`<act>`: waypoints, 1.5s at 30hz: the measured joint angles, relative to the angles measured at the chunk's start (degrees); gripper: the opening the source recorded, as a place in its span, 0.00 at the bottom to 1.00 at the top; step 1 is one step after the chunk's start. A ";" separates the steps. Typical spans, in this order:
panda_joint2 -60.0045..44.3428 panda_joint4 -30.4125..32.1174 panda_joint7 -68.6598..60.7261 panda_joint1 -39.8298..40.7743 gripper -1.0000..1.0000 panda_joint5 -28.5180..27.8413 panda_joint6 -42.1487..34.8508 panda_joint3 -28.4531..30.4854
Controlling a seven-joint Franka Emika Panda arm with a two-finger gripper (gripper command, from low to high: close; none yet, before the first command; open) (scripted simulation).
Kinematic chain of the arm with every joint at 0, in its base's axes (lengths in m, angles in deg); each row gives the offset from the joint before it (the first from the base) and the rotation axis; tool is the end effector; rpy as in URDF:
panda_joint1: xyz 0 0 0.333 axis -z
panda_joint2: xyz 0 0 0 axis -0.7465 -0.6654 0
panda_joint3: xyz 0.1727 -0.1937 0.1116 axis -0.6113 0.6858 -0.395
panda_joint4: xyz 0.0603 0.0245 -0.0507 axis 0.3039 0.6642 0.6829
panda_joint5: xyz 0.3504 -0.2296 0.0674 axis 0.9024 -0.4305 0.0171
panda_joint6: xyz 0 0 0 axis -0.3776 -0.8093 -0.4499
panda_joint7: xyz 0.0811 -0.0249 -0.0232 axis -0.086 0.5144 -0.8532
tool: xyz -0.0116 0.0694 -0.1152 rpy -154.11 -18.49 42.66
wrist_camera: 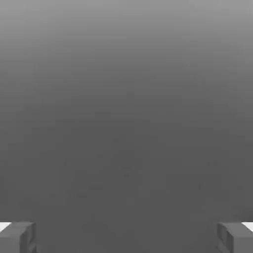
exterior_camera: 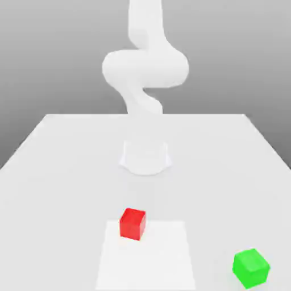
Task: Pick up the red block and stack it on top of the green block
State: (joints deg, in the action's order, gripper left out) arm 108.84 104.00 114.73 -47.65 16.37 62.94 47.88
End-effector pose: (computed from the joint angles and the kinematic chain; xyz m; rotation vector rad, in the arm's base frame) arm 0.4472 -0.0036 0.6132 -2.4769 1.0872 -0.9397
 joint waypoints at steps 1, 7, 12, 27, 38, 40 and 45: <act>-1.85 1.72 0.52 0.30 0.50 0.01 1.40 -0.06; -12.68 11.73 3.43 2.29 0.50 0.26 9.53 -0.65; -22.11 20.35 6.15 3.70 0.50 0.24 16.51 -0.89; -52.88 29.12 10.35 4.98 0.00 -0.48 40.63 -0.22; -41.64 30.71 10.12 4.91 0.00 -0.10 31.00 -0.34; -38.63 30.44 9.51 4.19 0.00 -0.06 27.71 -0.60; -42.04 21.55 3.25 -3.42 0.00 -1.07 22.12 -3.14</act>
State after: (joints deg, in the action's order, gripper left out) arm 66.80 125.54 117.98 -51.07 15.30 85.06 44.74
